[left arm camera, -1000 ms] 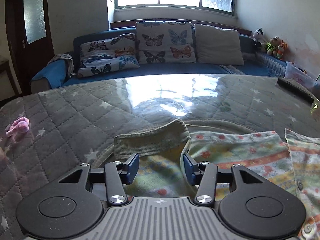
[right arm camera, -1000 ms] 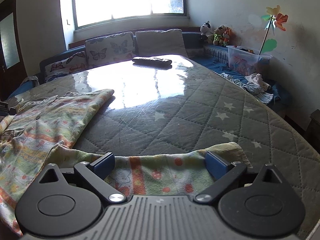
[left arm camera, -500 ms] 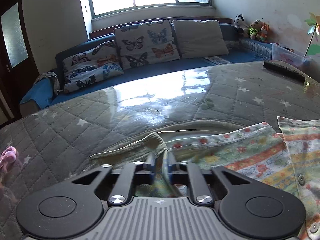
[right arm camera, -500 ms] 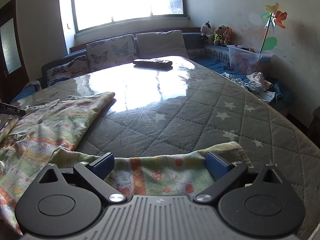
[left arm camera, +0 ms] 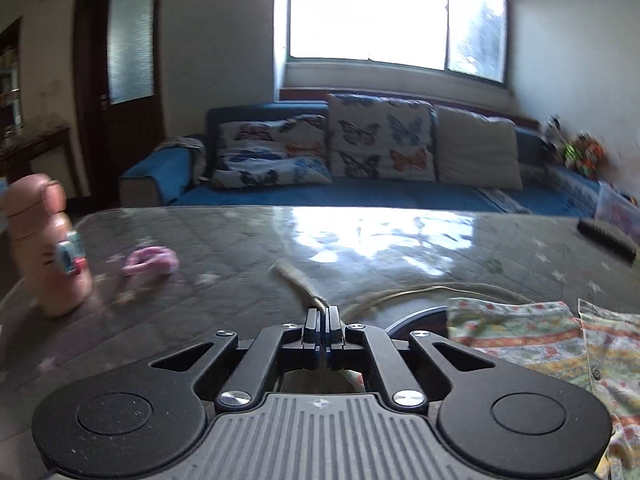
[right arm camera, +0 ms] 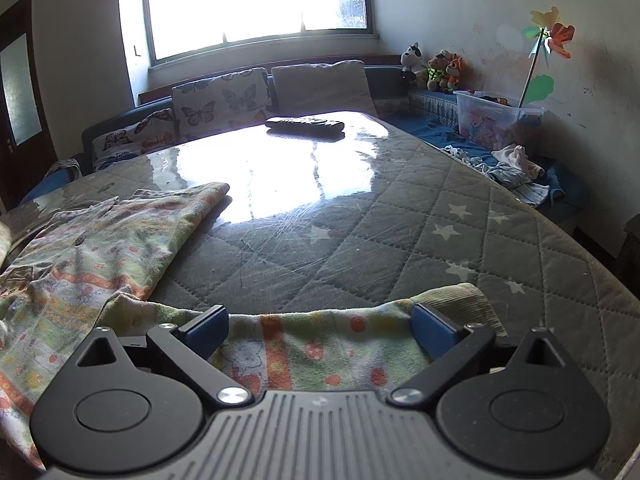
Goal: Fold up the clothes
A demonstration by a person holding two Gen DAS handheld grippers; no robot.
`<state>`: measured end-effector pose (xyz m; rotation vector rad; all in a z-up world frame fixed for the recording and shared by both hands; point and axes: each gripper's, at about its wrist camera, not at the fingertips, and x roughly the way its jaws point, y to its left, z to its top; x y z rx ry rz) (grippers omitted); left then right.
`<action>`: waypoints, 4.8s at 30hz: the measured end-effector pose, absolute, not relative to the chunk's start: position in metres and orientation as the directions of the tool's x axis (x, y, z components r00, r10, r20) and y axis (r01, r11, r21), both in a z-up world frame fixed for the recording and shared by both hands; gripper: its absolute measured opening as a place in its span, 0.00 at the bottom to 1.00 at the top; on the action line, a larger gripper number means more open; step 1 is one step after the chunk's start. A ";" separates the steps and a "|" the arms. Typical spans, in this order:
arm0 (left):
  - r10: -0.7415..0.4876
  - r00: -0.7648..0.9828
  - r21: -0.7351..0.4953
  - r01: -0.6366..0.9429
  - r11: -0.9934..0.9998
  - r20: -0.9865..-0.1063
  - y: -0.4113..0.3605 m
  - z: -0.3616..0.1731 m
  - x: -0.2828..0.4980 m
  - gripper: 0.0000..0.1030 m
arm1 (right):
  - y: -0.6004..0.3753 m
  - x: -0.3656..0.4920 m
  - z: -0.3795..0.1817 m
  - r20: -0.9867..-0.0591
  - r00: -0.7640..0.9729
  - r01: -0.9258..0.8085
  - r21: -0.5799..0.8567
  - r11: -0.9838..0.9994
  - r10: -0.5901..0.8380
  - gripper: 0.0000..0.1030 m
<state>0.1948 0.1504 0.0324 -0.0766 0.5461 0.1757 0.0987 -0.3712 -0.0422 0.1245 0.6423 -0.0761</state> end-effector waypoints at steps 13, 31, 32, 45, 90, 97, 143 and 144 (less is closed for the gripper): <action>0.300 0.778 -0.087 -0.411 0.907 -0.553 0.215 0.008 0.072 0.01 | -0.353 0.114 -0.043 -0.642 0.766 0.036 0.013 0.999 -0.019 1.00; 0.365 0.746 -0.025 -0.454 0.891 -0.557 0.216 -0.005 0.027 0.01 | -0.227 0.112 -0.004 -0.593 0.717 -0.456 -0.004 0.890 0.365 1.00; 0.366 0.743 -0.024 -0.457 0.889 -0.560 0.217 -0.007 0.026 0.01 | -0.217 0.112 -0.005 -0.594 0.703 -0.488 -0.002 0.873 0.392 1.00; 0.376 0.710 -0.014 -0.478 0.878 -0.596 0.228 -0.018 0.021 0.13 | -0.158 0.074 -0.030 -0.674 0.553 -0.725 -0.099 0.681 0.490 1.00; 0.346 0.764 0.194 -0.287 0.938 -0.544 0.201 -0.001 0.066 0.64 | -0.130 0.078 -0.011 -0.659 0.485 -0.765 -0.002 0.644 0.575 1.00; 0.310 0.775 0.256 -0.197 0.946 -0.551 0.172 -0.016 0.078 0.70 | -0.141 0.081 -0.025 -0.694 0.499 -0.720 0.001 0.694 0.518 1.00; 0.005 0.811 0.171 0.117 0.978 -0.584 0.077 -0.002 0.129 0.46 | -0.262 0.202 -0.011 -0.680 0.672 -0.322 0.090 0.942 0.294 0.49; -0.005 0.808 0.170 0.130 0.977 -0.589 0.073 -0.003 0.134 0.41 | -0.264 0.209 -0.014 -0.684 0.673 -0.304 0.092 0.948 0.282 0.46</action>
